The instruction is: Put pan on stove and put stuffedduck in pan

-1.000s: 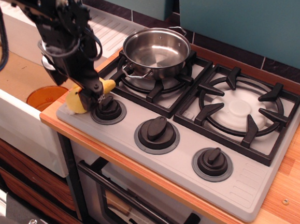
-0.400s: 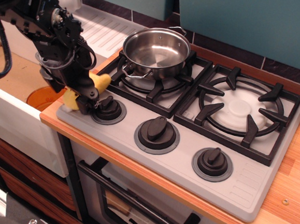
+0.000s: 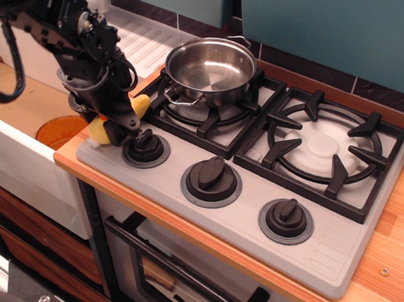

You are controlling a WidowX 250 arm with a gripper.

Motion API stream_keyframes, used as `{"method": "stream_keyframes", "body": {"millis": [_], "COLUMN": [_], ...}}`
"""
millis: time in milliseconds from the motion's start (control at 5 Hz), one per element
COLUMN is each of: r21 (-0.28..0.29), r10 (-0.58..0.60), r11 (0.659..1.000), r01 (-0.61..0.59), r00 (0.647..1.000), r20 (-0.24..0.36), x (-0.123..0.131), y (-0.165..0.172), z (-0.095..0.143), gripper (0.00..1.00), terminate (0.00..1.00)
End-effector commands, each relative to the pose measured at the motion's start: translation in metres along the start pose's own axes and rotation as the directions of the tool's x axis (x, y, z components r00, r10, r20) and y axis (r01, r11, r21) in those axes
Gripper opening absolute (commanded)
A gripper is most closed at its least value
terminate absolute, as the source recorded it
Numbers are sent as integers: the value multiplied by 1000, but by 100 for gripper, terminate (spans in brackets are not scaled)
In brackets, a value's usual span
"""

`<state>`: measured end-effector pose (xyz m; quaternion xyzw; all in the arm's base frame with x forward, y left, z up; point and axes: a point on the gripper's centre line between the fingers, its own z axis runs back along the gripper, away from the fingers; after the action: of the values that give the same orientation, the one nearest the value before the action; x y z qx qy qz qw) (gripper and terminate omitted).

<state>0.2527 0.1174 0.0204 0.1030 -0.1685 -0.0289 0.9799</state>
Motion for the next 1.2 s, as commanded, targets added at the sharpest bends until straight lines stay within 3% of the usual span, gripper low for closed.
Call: {"method": "stream_keyframes", "body": {"millis": [0, 400, 1000], "r21": [46, 123, 159], "r10": [-36, -26, -26], "r11": [998, 991, 986], "r01": [40, 44, 53], "r00": [997, 989, 985], "r20": [-73, -145, -169], "x": [8, 21, 69], "y": [18, 27, 16], "z": [37, 92, 117], "gripper": [0, 0, 0], "terminate": [0, 0, 0]}}
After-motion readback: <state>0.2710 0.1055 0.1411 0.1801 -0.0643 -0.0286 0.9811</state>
